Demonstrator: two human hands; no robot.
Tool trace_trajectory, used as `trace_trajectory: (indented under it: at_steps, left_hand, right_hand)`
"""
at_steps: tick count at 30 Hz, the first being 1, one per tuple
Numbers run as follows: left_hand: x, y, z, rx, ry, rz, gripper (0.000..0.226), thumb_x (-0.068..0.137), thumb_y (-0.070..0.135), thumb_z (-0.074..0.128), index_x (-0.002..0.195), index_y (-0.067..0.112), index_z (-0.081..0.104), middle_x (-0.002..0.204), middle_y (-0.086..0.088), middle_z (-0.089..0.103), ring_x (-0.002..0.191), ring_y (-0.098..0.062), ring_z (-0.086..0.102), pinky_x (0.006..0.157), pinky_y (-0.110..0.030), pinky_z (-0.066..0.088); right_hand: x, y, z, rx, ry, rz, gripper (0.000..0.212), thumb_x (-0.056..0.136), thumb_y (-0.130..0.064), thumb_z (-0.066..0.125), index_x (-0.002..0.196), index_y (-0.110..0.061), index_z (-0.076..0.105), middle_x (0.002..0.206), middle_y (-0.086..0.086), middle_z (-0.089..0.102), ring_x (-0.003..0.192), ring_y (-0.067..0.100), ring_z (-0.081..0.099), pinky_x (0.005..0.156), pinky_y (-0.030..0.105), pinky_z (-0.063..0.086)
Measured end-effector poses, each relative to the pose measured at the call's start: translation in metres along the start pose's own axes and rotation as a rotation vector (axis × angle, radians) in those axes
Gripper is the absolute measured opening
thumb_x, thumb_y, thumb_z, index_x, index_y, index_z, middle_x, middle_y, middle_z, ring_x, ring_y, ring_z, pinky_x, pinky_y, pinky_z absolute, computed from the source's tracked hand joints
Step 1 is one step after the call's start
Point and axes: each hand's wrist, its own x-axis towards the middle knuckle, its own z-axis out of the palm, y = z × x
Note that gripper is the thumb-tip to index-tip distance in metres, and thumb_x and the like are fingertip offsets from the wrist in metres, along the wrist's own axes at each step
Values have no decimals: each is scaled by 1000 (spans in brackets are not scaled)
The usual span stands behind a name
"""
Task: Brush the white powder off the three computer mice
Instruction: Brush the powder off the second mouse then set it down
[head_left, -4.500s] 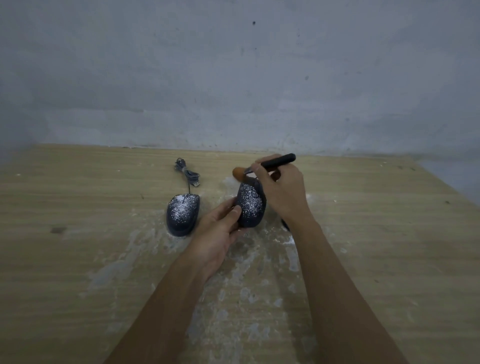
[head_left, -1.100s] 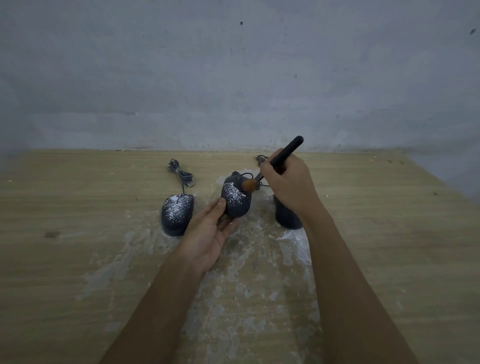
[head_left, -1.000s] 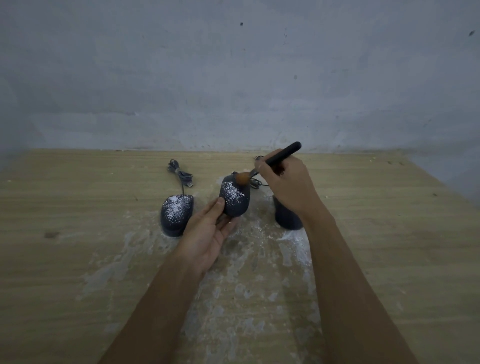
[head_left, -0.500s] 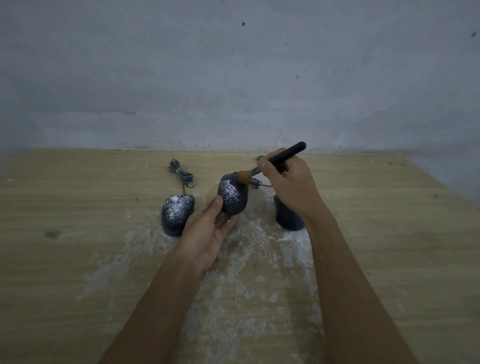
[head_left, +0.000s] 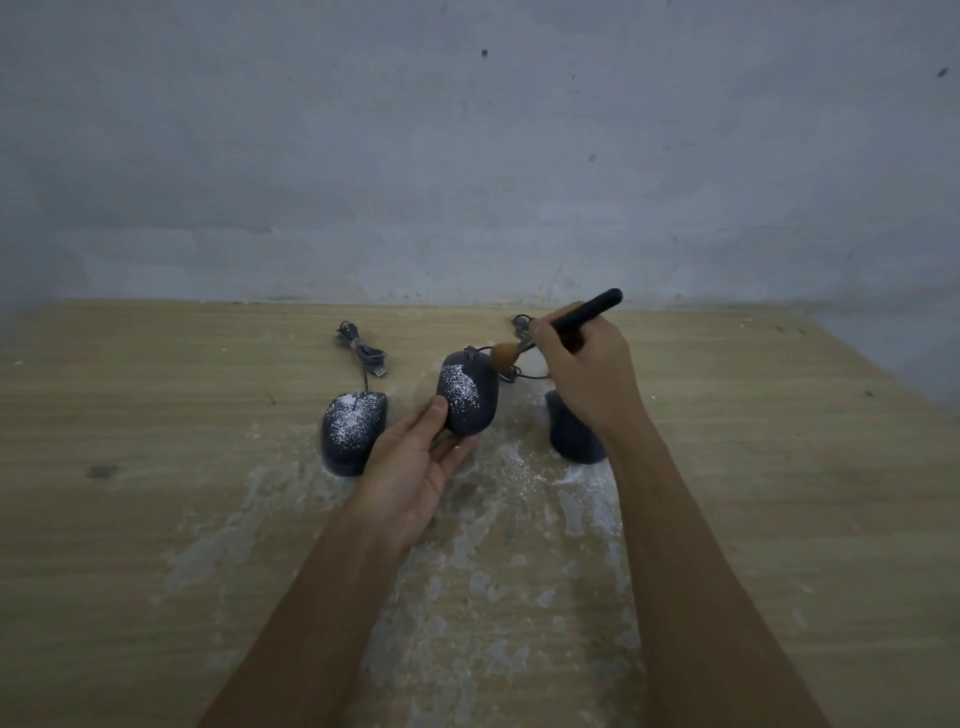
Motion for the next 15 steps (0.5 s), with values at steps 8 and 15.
trace_trajectory:
  at_steps: [8,15]
  left_hand:
    - [0,-2,0,35,-42,-10,37,100,10,52,136,-1,53,128,-18,66,99,-19,70,81,-27,60]
    - [2,-4,-2,41,-69,-11,35,99,9,53,133,0,56,119,-14,72,98,-18,74,79,-27,61]
  right_hand:
    - [1,7,3,13,-14,7,9,98,-27,64,93,-20,69,74,-5,63,59,4,53,53,16,40]
    - [4,12,12,-14,42,32,23,98,-39,66,96,-17,72,76,-9,63,66,4,57,54,10,39]
